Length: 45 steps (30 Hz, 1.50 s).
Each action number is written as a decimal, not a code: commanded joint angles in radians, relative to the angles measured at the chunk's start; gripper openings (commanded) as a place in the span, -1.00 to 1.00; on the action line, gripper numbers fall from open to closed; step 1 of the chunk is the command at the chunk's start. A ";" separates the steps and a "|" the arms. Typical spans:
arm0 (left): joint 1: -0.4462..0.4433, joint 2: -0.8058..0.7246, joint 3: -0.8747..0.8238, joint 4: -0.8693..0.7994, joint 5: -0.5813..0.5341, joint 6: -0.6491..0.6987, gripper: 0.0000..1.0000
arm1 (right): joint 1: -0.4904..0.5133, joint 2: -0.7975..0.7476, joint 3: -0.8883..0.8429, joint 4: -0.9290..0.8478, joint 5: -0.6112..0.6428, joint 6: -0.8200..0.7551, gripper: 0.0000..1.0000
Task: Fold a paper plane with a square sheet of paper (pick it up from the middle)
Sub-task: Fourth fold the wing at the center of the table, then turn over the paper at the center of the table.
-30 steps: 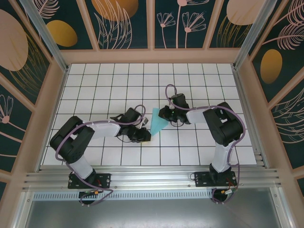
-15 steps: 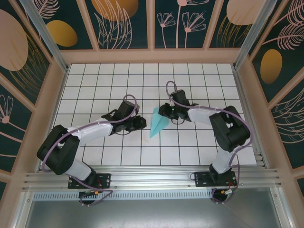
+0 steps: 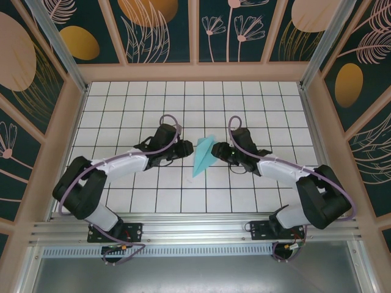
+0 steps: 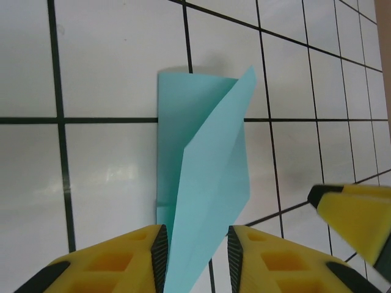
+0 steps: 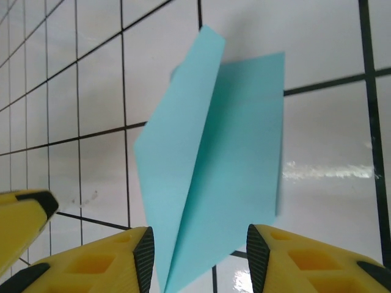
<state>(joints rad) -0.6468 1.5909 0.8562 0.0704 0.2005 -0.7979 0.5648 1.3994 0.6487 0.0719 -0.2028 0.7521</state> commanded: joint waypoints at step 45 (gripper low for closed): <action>0.002 0.310 0.170 -0.106 0.097 0.138 -0.28 | 0.011 0.218 -0.036 0.252 -0.095 0.270 -0.01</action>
<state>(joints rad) -0.6460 1.8721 1.0084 -0.0185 0.2729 -0.6796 0.5667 1.6024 0.6220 0.2501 -0.2615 1.0058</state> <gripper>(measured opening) 0.364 0.496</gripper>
